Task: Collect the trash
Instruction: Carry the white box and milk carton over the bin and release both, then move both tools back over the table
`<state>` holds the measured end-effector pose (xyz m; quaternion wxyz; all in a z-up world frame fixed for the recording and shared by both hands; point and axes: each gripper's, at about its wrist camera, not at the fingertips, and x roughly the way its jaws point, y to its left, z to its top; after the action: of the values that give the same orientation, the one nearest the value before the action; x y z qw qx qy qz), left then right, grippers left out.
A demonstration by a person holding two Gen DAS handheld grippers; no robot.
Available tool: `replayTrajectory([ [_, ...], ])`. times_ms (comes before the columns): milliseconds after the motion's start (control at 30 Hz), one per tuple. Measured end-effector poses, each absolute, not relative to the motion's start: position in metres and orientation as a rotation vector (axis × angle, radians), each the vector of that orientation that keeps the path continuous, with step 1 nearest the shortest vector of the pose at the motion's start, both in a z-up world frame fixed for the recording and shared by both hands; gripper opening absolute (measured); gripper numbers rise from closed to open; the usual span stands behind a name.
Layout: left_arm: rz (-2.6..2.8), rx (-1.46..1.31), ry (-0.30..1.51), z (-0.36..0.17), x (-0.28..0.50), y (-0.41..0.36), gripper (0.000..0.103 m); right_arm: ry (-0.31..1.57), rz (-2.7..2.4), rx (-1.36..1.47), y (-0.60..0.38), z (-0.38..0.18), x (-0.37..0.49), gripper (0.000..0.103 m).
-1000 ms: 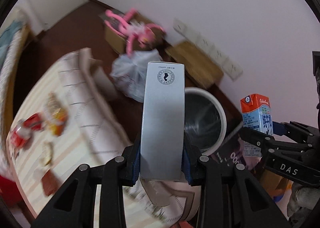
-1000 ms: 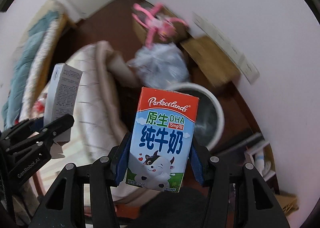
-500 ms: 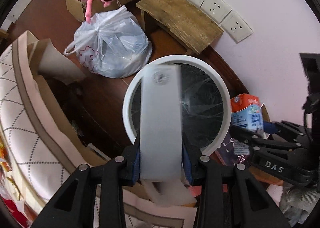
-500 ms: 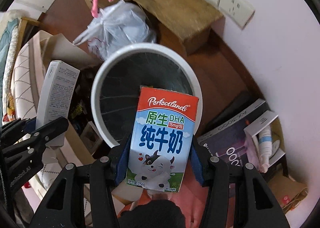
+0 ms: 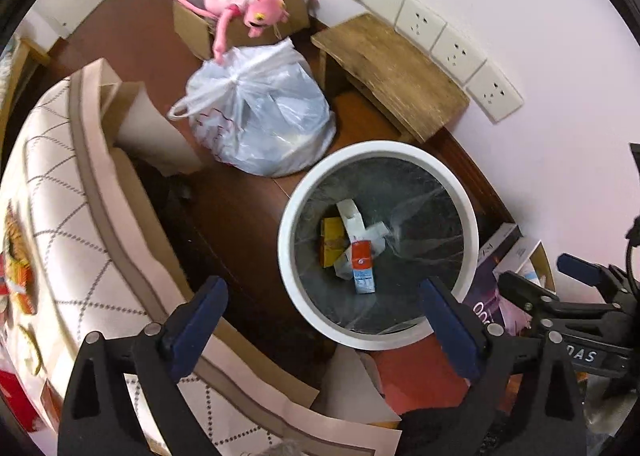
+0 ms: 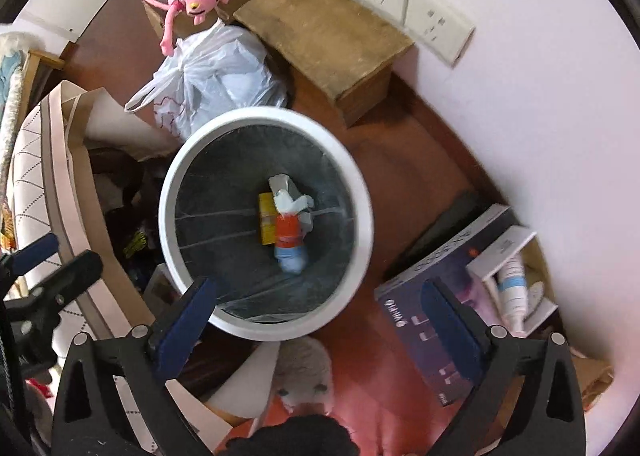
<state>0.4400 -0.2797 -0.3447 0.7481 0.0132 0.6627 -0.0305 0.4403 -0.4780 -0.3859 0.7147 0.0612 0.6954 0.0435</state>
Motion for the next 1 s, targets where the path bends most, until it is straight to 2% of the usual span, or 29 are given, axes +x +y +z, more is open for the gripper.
replayTrajectory([
  [200,-0.044,0.017,1.386,-0.323,0.425,-0.273,0.1,1.451,0.069,0.061,-0.474,-0.351,0.424,0.103],
  [1000,-0.005,-0.074,1.163,-0.205,0.347,-0.238,0.101,1.232,0.121,0.097,-0.45,-0.213,0.345,0.103],
])
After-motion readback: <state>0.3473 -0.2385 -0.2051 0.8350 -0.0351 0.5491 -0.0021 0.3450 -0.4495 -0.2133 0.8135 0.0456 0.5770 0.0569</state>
